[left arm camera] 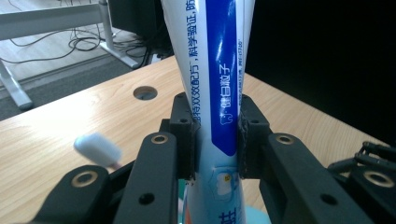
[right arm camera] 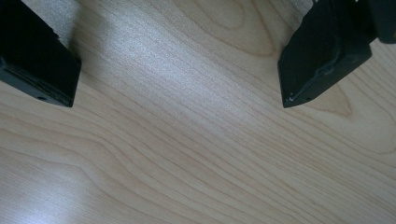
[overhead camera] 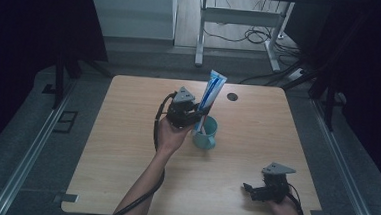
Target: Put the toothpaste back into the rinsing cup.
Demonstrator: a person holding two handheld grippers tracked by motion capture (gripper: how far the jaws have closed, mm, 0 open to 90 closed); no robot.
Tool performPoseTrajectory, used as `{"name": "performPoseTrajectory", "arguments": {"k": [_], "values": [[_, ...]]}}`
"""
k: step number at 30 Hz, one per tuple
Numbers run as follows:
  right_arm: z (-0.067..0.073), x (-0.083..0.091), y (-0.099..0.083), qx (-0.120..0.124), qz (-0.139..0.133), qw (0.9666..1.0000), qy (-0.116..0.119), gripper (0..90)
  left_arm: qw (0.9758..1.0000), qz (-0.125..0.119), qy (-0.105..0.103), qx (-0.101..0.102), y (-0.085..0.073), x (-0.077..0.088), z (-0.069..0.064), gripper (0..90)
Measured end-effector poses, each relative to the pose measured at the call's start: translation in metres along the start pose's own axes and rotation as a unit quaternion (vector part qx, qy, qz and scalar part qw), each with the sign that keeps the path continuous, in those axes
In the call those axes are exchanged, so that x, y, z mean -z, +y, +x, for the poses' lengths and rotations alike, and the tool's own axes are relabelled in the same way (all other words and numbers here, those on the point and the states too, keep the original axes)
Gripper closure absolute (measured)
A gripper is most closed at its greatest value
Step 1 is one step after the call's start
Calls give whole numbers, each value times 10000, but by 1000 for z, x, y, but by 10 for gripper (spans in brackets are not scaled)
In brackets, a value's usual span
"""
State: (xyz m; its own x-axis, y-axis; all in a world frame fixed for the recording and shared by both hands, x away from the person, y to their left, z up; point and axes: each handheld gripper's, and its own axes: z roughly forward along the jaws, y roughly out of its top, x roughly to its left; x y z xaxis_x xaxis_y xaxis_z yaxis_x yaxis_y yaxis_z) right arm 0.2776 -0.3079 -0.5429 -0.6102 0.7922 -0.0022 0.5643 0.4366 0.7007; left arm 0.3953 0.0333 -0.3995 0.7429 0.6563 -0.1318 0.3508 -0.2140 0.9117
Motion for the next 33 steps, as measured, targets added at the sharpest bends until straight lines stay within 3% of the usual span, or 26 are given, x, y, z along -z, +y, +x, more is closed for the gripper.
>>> {"name": "performPoseTrajectory", "arguments": {"k": [4,14,33], "values": [[0,0,0,11,-4,10000,5,0,9999,-97,-11,121,1,-7,3,729],[0,0,0,25,-3,10000,15,0,9996,-159,124,189,-3,-21,7,730],[0,0,0,48,2,10000,50,0,9993,-114,361,37,-18,-41,1,728]]}}
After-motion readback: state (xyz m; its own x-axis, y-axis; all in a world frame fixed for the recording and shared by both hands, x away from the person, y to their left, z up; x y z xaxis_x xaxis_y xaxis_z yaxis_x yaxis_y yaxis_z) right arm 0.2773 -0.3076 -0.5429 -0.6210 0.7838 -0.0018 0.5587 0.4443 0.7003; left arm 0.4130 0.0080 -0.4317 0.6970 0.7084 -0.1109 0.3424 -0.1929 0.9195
